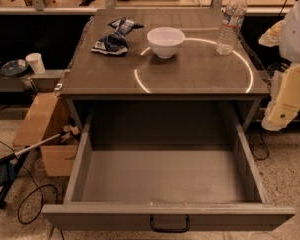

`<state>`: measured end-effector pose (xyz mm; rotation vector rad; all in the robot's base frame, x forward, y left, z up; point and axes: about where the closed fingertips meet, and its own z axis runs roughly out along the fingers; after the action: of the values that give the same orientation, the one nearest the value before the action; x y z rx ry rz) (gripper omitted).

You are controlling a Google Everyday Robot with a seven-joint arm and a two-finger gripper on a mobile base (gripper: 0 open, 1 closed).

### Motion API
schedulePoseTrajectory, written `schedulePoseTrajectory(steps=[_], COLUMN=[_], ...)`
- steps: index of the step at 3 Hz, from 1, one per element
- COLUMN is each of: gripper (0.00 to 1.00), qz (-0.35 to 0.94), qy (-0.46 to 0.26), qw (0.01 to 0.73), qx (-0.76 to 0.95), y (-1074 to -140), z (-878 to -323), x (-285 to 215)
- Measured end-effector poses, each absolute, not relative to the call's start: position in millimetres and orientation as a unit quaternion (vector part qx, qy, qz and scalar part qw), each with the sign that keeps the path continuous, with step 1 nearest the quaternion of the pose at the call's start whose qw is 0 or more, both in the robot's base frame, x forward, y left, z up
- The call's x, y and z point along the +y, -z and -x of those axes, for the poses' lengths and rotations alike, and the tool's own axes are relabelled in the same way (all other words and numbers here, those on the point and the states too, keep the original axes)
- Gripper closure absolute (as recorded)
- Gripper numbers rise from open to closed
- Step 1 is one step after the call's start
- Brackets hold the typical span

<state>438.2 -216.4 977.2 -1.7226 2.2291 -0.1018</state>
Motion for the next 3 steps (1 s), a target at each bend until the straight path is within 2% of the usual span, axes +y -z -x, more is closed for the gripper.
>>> schedulePoseTrajectory(steps=[3], gripper=[0.00], qz=[0.610], qy=[0.016], qw=[0.175], qx=[0.773], y=[-959.0], z=[-462.9], x=[-217.2])
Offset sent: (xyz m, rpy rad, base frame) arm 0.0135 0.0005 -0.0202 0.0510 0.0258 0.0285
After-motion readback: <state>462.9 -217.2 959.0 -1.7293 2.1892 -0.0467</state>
